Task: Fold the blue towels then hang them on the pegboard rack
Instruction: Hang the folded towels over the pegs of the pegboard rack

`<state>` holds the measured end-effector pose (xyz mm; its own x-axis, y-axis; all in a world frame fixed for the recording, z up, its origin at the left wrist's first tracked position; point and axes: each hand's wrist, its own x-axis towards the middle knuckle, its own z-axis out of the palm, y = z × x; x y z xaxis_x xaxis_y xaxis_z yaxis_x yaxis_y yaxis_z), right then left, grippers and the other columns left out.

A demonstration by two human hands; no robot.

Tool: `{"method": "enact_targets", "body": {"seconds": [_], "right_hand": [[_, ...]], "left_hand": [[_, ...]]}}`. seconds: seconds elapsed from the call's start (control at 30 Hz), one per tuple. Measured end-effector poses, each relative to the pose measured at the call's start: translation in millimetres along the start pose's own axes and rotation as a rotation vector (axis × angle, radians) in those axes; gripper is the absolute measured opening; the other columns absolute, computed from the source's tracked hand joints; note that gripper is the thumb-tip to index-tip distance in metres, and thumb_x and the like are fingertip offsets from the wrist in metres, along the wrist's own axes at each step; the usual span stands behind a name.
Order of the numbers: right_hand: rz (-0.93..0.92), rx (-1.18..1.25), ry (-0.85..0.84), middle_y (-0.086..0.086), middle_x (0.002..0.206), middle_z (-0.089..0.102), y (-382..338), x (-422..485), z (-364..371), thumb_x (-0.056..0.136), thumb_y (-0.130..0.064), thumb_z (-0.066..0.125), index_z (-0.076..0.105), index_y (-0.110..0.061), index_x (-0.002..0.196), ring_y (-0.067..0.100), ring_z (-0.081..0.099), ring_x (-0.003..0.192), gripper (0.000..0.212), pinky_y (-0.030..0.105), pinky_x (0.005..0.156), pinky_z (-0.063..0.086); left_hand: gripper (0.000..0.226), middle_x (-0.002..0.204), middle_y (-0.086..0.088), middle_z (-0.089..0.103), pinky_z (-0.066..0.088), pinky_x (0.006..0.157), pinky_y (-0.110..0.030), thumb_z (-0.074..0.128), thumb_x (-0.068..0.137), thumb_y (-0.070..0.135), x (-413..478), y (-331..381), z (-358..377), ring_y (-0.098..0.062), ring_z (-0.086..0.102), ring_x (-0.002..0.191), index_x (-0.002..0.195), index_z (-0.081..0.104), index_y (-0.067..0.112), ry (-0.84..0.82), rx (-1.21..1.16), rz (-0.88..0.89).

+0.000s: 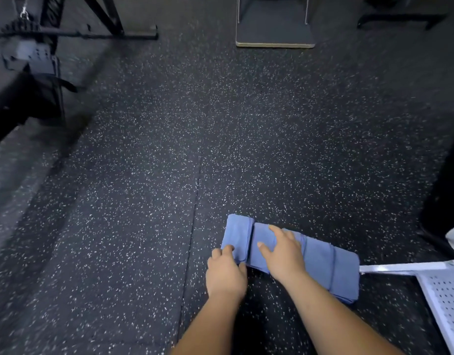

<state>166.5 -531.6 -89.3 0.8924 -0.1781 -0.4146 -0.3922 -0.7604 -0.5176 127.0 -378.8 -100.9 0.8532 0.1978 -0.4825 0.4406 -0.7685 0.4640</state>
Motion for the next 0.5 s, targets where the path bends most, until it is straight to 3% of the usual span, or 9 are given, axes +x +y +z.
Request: {"method": "enact_targets", "body": {"seconds": [0.23,0.5], "right_hand": [[-0.034,-0.003,-0.051,0.001,0.149,0.049,-3.5,45.2,22.6,0.099,-0.042,0.068,0.049,-0.037,0.153,0.033,0.042,0.138,0.058,0.041,0.113,0.042],[-0.13,-0.128,-0.106,-0.007,0.16,0.041,-20.3,80.6,31.0,0.1,-0.045,0.063,0.037,-0.033,0.16,0.028,0.04,0.139,0.066,0.047,0.112,0.043]], "left_hand": [[0.048,0.14,-0.001,0.043,0.049,0.1,-0.04,0.06,0.101,0.037,27.3,0.1,15.7,-0.025,0.049,0.126,0.146,0.048,0.027,0.046,0.037,-0.056],[0.043,0.132,0.001,0.045,0.046,0.096,-0.036,0.061,0.096,0.032,41.0,3.0,28.6,-0.024,0.046,0.121,0.138,0.052,0.029,0.151,0.02,-0.089]]}}
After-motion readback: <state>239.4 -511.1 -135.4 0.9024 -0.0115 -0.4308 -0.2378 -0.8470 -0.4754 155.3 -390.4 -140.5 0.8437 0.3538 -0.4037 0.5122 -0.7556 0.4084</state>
